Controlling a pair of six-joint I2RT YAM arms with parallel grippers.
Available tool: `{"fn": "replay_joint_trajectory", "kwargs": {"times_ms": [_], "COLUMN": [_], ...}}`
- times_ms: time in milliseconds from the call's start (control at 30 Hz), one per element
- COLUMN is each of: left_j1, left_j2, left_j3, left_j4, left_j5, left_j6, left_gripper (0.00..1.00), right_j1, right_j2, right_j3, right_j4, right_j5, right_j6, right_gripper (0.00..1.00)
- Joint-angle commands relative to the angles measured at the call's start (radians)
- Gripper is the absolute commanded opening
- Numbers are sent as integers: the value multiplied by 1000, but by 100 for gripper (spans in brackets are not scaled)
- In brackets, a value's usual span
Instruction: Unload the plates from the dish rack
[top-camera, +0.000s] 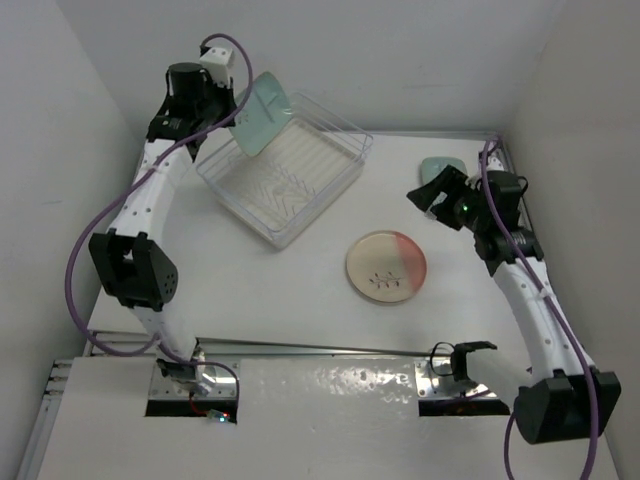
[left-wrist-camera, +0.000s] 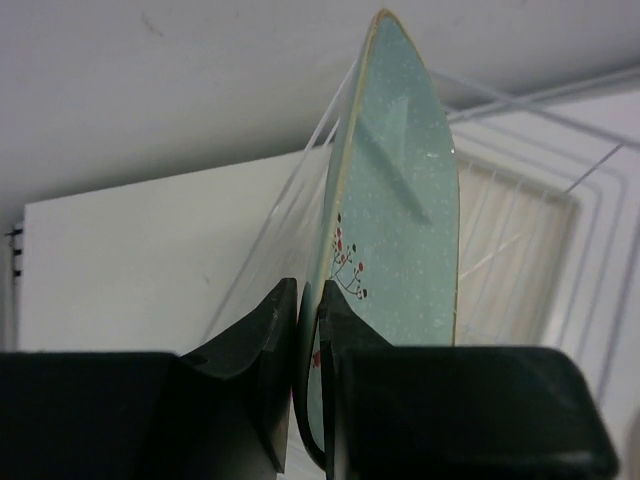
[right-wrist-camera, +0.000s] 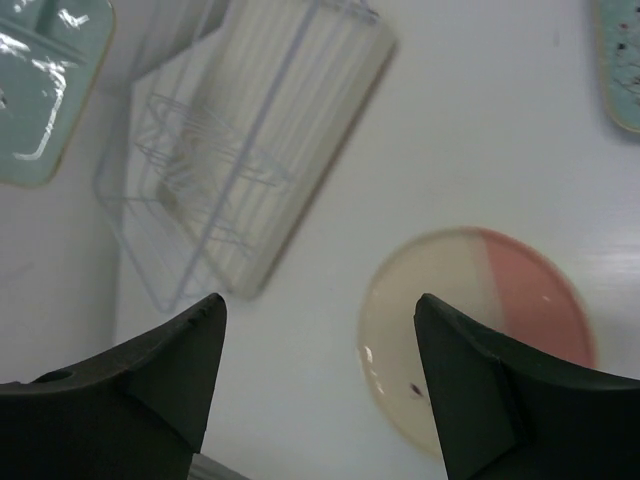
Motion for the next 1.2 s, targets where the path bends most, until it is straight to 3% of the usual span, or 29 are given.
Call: {"fn": "replay_joint_trajectory", "kwargs": {"times_ms": [0, 200, 267, 433, 600, 1000, 1167], "left_j1": [-5, -8, -8, -10, -15, -34, -47], "left_j2": [-173, -296, -318, -362, -388, -454, -465], "left_j3": [-72, -270, -301, -362, -388, -517, -539], "left_j4": [286, 462, 476, 481, 484, 508, 530], "left_j5": [66, 205, 233, 262, 273, 302, 306], "left_j6": [-250, -456, -540, -622, -640, -689, -706], "left_gripper": [0, 0, 0, 0, 0, 0, 0], "right_j1": [37, 172, 216, 336, 403, 463, 476], "right_j2": [87, 268, 348, 473, 566, 739, 793], "right_j3": [44, 164, 188, 314, 343, 475, 494], "right_j4": [288, 536, 604, 650, 753, 776, 790], "right_j5": [-69, -43, -69, -95, -90, -26, -17], "right_j6": [228, 309, 374, 374, 450, 484, 526], "right_gripper": [75, 81, 88, 93, 88, 76, 52]}}
